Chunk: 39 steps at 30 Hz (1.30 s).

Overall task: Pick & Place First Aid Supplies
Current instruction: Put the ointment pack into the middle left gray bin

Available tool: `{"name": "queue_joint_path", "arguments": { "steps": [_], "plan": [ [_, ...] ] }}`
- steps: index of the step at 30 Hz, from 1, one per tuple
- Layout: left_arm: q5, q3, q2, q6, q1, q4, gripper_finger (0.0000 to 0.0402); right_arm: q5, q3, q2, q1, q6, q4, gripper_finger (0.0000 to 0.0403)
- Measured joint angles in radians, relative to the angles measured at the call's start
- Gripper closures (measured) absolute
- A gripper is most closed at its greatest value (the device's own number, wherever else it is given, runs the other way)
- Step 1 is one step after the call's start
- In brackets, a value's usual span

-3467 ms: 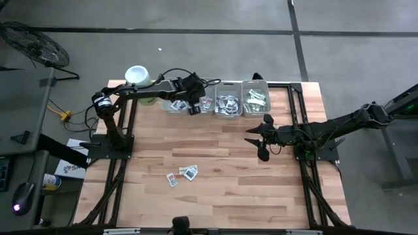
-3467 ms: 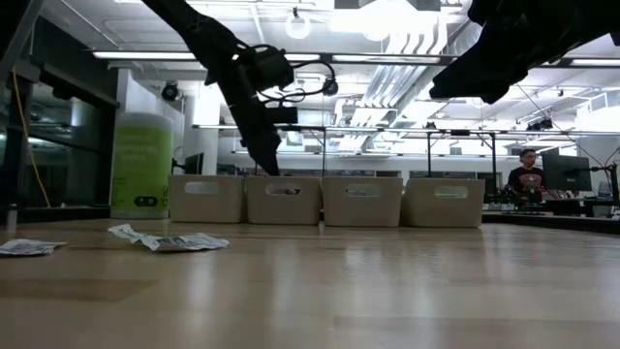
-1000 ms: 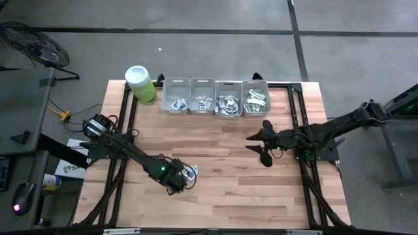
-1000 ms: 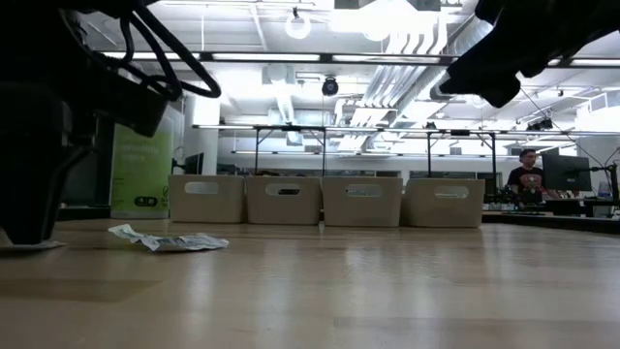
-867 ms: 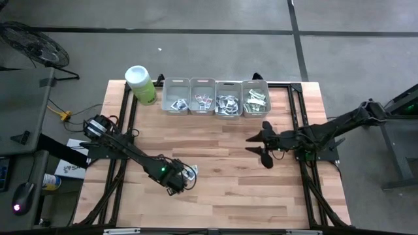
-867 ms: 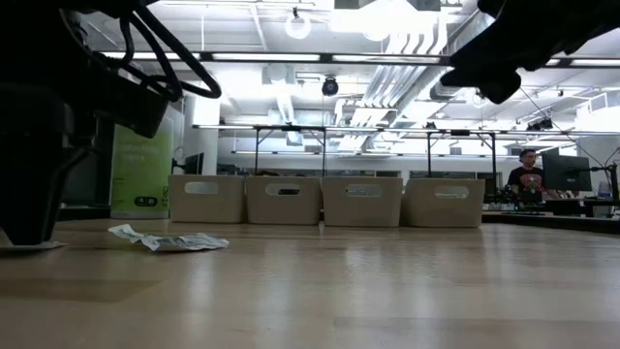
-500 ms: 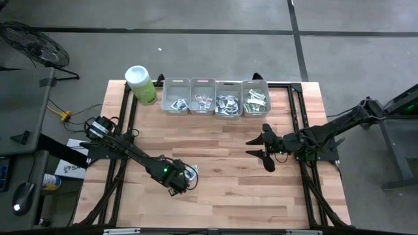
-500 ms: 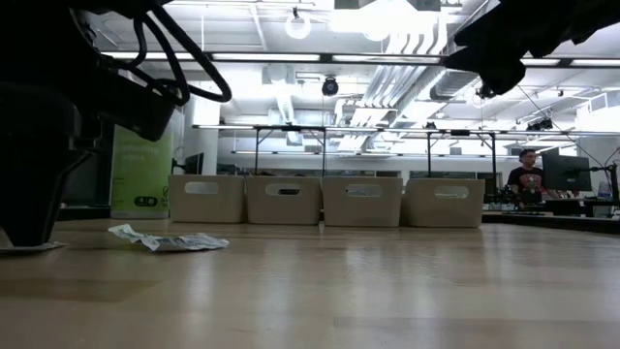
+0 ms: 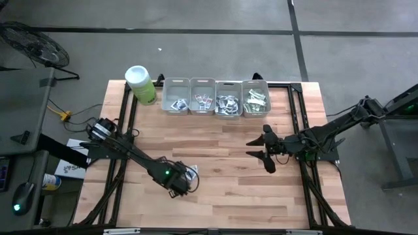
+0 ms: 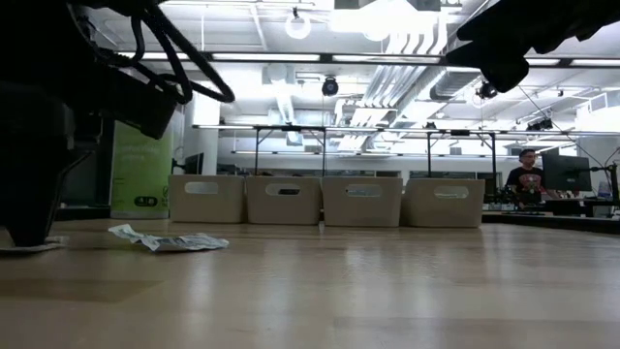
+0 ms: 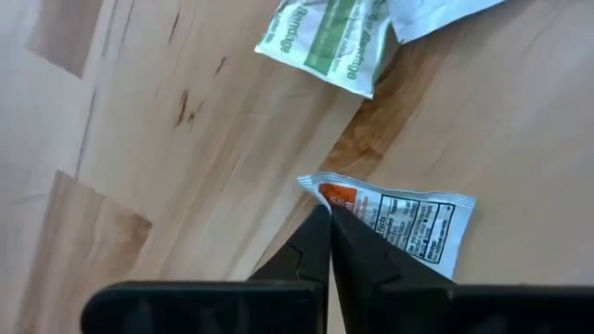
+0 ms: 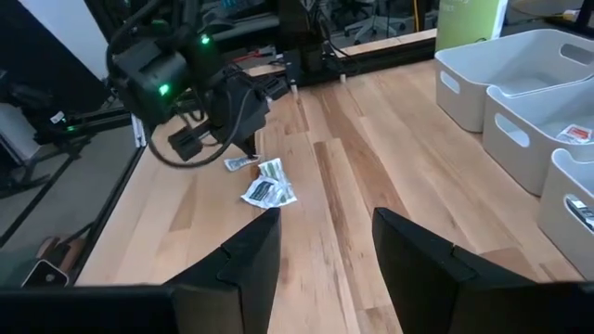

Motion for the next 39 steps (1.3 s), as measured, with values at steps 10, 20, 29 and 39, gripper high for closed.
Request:
{"name": "queue_joint_path", "arguments": {
  "steps": [10,20,29,39],
  "plan": [
    [-0.205,0.225,0.005,0.093,0.008,-0.346,0.0401,0.022,0.000,0.000,0.000,0.000,-0.016,0.0237],
    [-0.555,0.353,0.004,0.218,0.080,-0.453,0.0401,0.022,0.000,0.000,0.000,-0.001,-0.022,0.0237],
    [-0.807,0.356,0.005,0.361,0.208,-0.449,0.0401,0.064,0.000,0.000,0.000,-0.004,-0.039,0.0237],
    [-0.895,0.356,0.004,0.664,0.403,-0.338,0.0401,0.125,0.000,0.000,-0.001,-0.038,-0.039,0.0237]
  ]
}}
